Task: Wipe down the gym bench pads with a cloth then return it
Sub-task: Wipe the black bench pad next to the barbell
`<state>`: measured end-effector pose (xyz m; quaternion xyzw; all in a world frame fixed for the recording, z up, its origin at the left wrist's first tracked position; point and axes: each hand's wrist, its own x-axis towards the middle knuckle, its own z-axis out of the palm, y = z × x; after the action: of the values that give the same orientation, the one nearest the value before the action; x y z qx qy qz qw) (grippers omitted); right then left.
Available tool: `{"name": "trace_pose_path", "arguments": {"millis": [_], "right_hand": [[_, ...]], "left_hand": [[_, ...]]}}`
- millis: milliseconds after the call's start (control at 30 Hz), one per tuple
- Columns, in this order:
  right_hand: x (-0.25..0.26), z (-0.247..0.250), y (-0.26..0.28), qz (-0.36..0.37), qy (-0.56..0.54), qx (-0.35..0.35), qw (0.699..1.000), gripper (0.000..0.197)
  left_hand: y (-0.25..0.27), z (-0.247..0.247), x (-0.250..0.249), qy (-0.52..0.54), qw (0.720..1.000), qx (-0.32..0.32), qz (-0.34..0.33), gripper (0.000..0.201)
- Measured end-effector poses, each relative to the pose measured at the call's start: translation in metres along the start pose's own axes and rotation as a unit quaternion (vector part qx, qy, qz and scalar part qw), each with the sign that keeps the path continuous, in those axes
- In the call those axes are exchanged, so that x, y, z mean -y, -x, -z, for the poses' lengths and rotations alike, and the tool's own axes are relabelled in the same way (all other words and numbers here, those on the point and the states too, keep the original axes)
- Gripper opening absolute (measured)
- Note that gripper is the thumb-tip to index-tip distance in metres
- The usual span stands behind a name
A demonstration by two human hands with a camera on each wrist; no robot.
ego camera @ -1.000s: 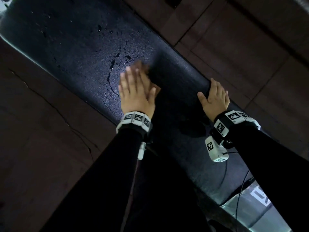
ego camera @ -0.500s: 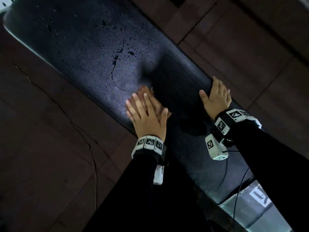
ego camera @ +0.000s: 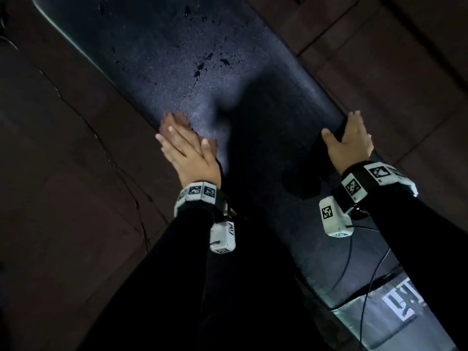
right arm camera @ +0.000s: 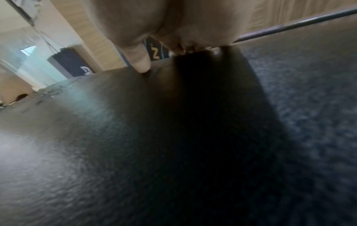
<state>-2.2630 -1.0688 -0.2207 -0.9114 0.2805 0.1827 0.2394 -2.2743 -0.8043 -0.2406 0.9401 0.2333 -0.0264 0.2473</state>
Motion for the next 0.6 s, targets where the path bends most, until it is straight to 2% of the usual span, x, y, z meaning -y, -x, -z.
{"name": "trace_pose_path", "arguments": {"millis": [100,233,333,433,600], "right_hand": [[0.023,-0.004,0.004,0.038,0.023,-0.02,0.999,0.076],[0.062,-0.016,-0.005,0.118,0.064,-0.006,0.991,0.078],[0.086,-0.026,-0.025,0.108,0.055,-0.007,0.993,0.081],[0.099,-0.032,-0.043,0.03,0.029,-0.003,0.999,0.085],[0.098,-0.039,-0.048,0.017,0.033,-0.015,0.999,0.09]], "left_hand": [[0.035,-0.009,0.001,0.083,0.995,-0.016,0.047,0.072],[0.077,-0.018,-0.002,0.155,0.98,0.039,0.115,0.082],[0.082,-0.018,-0.005,0.163,0.977,0.049,0.127,0.084],[0.054,-0.012,-0.006,0.161,0.977,0.037,0.133,0.087],[-0.037,0.003,0.008,0.122,0.985,-0.001,0.121,0.085]]}}
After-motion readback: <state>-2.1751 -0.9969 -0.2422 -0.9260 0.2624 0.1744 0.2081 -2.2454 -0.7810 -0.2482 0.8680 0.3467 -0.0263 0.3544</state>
